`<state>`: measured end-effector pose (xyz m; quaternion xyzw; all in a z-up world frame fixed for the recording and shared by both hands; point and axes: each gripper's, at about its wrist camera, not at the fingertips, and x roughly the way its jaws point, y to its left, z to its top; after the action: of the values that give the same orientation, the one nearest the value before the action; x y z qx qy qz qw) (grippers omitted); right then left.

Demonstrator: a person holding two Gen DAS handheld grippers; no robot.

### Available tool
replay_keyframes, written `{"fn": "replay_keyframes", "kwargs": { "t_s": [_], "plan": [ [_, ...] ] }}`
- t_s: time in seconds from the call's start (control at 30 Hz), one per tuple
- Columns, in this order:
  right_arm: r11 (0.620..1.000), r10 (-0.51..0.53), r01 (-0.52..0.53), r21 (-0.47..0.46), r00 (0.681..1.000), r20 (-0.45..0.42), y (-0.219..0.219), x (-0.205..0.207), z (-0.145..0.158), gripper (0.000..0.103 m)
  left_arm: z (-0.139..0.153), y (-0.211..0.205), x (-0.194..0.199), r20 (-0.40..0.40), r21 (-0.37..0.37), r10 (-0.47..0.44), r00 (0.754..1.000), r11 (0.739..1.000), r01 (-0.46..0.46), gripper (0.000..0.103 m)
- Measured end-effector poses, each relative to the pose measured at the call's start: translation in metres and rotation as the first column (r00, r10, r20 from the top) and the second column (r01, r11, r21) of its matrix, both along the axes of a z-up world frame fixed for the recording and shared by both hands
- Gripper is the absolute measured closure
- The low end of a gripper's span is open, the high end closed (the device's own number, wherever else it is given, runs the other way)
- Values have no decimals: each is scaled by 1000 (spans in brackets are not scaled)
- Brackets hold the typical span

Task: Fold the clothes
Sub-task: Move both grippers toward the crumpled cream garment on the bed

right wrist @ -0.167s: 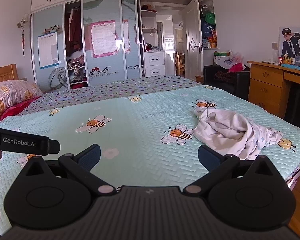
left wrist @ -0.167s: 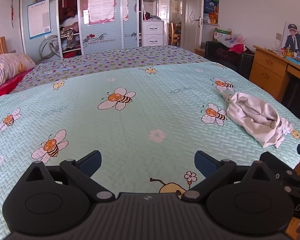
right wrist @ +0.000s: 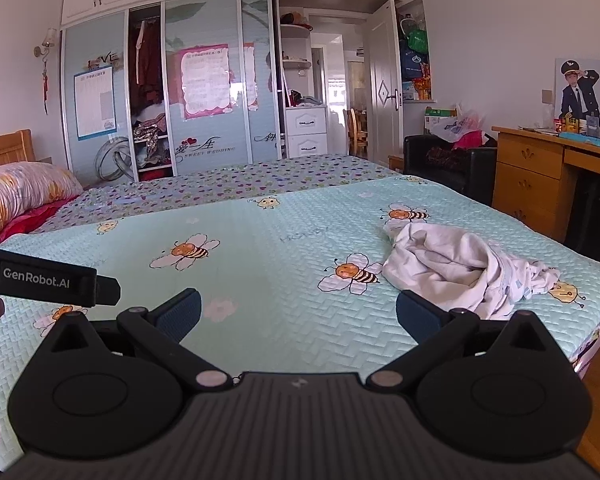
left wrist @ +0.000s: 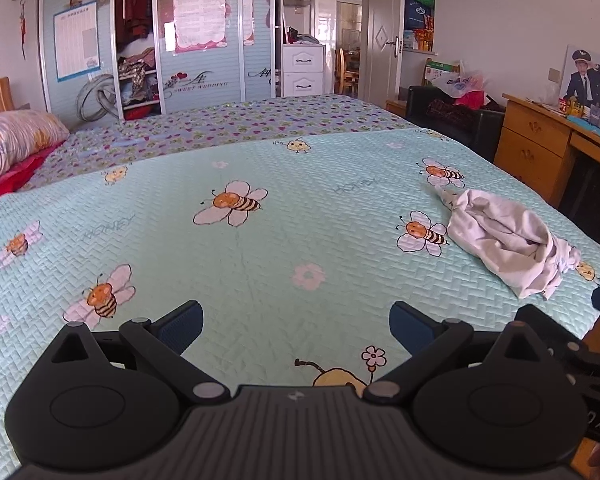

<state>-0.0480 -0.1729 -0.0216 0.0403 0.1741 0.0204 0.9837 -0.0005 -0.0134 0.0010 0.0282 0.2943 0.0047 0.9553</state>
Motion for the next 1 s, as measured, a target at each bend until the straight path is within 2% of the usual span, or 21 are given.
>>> {"fn": "replay_keyframes", "kwargs": {
  "t_s": [0.07,0.17,0.5,0.8,1.0],
  "plan": [
    [1000,-1,1,3,1000,11,1,-1,0,0,9,1,-12,33,-20,-15,999,1000,16,1],
    [1000,-7,7,2,1000,15,-3,-3,3,0,17,1,-4,5,-38,-20,1000,999,21,1],
    [994,-105,102,-47,993,-56,-41,-3,56,0,18,-8,6,-18,-73,-69,997,995,67,1],
    [983,-176,167,-77,977,-122,-44,12,62,0,13,-28,13,-46,-78,-127,991,989,124,1],
    [984,-178,173,-51,975,-133,-54,32,56,0,7,-41,31,-79,-68,-110,991,992,105,0]
  ]
}}
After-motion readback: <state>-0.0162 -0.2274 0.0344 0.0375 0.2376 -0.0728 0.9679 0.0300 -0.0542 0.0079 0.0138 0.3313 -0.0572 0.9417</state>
